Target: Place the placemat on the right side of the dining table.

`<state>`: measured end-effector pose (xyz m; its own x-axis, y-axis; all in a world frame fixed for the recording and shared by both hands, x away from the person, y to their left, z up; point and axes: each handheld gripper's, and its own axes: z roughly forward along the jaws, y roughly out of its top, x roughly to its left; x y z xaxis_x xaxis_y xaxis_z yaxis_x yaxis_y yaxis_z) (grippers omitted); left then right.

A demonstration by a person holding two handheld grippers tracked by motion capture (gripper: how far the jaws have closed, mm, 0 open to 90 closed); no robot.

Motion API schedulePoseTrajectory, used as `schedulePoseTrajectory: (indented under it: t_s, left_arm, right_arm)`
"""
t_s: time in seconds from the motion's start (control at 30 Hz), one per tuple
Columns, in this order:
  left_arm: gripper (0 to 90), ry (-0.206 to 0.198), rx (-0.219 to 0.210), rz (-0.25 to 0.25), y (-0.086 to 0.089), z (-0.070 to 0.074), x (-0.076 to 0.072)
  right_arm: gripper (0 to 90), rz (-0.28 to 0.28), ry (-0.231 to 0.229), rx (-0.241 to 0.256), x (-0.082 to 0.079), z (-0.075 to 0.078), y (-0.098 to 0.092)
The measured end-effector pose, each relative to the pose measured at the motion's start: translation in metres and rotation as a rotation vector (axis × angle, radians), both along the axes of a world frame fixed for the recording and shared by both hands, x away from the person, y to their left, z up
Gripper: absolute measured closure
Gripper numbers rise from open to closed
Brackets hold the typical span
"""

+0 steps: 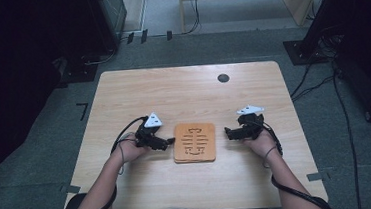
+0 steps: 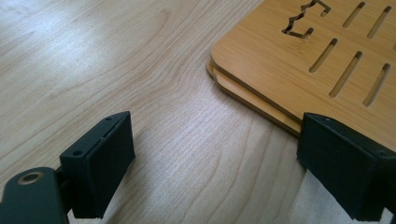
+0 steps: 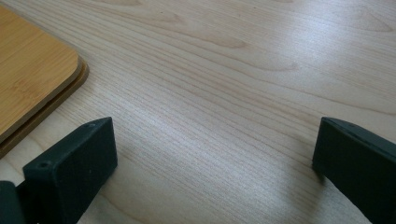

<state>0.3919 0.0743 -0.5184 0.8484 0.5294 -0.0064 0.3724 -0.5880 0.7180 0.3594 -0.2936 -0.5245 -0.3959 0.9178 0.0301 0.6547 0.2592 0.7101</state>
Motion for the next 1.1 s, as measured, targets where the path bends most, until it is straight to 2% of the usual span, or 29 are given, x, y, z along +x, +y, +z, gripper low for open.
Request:
schedulePoseTrajectory:
  t_s: [0.2,0.47,0.7,0.87,0.93,0.97,1.0,1.1]
  left_arm:
    - [10.0,-0.002,-0.003,0.034,-0.003,0.000,0.000]
    - [10.0,-0.002,-0.003,0.044,-0.004,0.000,0.001]
    - [10.0,0.000,-0.003,0.075,-0.006,0.000,0.008]
    - [10.0,-0.001,-0.002,0.076,-0.007,0.000,0.012]
    - [10.0,-0.001,-0.004,0.082,-0.008,0.000,0.012]
    - [10.0,0.003,0.002,0.085,-0.008,0.000,0.012]
    - [10.1,0.006,0.009,0.088,-0.009,0.001,0.013]
    - [10.2,0.013,0.017,0.101,-0.011,0.002,0.013]
  right_arm:
    - [0.0,-0.001,0.000,0.001,0.001,0.000,0.000]
    - [0.0,-0.016,0.001,0.001,0.002,0.000,0.002]
    - [0.0,-0.015,0.000,0.000,0.001,0.000,0.002]
    - [0.0,-0.006,0.025,-0.014,0.003,0.002,0.004]
    - [1.3,0.001,0.031,-0.014,0.003,0.003,0.004]
    - [4.9,0.011,0.031,-0.016,0.004,0.004,0.004]
    - [14.9,0.021,0.033,-0.013,0.003,0.007,0.005]
    - [16.8,0.021,0.045,-0.012,0.004,0.009,0.006]
